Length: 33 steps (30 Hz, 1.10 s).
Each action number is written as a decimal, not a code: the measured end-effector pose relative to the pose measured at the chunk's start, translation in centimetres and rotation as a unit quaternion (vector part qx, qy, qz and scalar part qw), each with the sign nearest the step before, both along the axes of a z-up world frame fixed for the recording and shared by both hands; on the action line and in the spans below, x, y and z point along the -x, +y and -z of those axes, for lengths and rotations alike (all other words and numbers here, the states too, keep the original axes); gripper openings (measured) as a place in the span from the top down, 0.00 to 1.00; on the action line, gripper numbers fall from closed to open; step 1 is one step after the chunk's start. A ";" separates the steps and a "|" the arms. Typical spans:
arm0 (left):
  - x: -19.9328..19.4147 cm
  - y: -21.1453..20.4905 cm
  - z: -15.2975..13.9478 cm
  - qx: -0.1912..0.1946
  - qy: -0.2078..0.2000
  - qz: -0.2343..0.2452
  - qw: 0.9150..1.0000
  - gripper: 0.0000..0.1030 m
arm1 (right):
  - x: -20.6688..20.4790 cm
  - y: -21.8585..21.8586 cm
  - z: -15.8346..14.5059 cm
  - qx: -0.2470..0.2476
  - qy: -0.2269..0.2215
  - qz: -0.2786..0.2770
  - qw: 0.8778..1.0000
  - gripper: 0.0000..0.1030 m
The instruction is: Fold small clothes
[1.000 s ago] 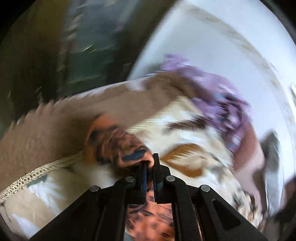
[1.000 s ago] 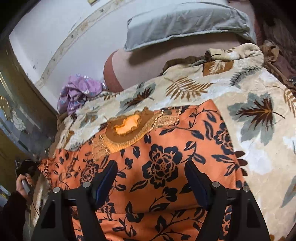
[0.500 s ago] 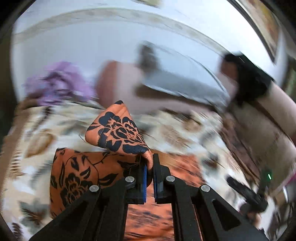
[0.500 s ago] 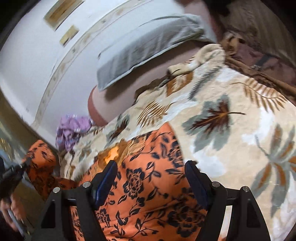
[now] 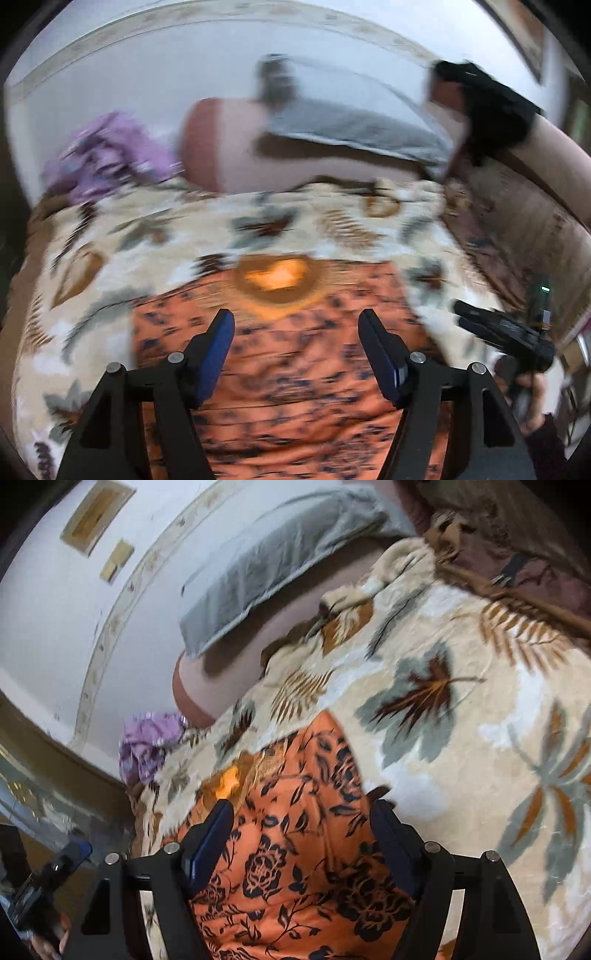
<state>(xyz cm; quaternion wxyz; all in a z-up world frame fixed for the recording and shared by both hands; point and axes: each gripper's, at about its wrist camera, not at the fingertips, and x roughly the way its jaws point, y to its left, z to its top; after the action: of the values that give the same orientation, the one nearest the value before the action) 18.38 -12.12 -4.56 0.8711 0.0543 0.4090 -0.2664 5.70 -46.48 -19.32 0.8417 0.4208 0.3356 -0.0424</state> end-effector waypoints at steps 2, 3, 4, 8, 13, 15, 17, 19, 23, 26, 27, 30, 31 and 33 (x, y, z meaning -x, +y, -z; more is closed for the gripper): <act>-1.6 3.1 1.6 -0.024 -0.001 -0.039 0.999 0.32 | -1.4 0.7 1.0 0.004 0.021 -0.017 1.000 0.23; -2.4 4.9 2.7 -0.036 0.007 -0.063 0.997 0.32 | -2.1 1.1 1.7 0.003 0.029 -0.025 0.999 0.23; -3.0 6.2 3.6 -0.039 0.015 -0.080 0.996 0.32 | -2.7 1.3 2.3 -0.001 0.033 -0.033 0.999 0.23; -5.1 11.5 7.3 -0.049 0.053 -0.147 0.986 0.32 | -5.3 1.4 4.3 -0.004 0.044 -0.048 0.998 0.24; -5.9 14.0 10.0 -0.061 0.064 -0.185 0.979 0.32 | -7.5 2.7 6.2 0.024 0.077 -0.065 0.995 0.27; -6.1 13.9 10.9 -0.067 0.065 -0.187 0.978 0.32 | -7.9 3.9 5.8 0.046 0.077 -0.089 0.992 0.46; -6.1 13.4 11.4 -0.073 0.064 -0.185 0.978 0.32 | -8.2 5.3 5.7 0.066 0.085 -0.117 0.987 0.76; -6.1 12.4 11.9 -0.090 0.057 -0.177 0.978 0.32 | -8.2 6.5 5.0 0.108 0.079 -0.124 0.983 0.83; -6.0 10.2 13.8 -0.158 0.062 -0.157 0.973 0.32 | -6.8 6.1 1.6 0.144 0.023 -0.092 0.985 0.86; -5.5 8.7 15.5 -0.189 0.068 -0.130 0.971 0.32 | -6.1 4.9 0.5 0.153 0.003 -0.058 0.986 0.86; -5.3 8.0 16.2 -0.199 0.072 -0.121 0.970 0.32 | -6.4 4.5 1.0 0.154 0.015 -0.055 0.986 0.86; -5.0 6.8 17.3 -0.227 0.072 -0.117 0.964 0.32 | -8.1 3.9 5.9 0.125 0.133 -0.082 0.980 0.85; -4.9 6.7 17.0 -0.224 0.072 -0.116 0.965 0.32 | -7.8 3.6 6.6 0.104 0.132 -0.074 0.983 0.84; -4.7 6.9 16.2 -0.205 0.080 -0.104 0.970 0.32 | -7.2 2.8 5.5 0.090 0.122 -0.065 0.986 0.81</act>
<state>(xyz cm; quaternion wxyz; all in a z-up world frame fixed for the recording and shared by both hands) 23.07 -5.27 -20.78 0.8285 0.1674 0.5270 -0.0887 12.94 -43.63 -24.83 0.8298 0.3120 0.4575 -0.0691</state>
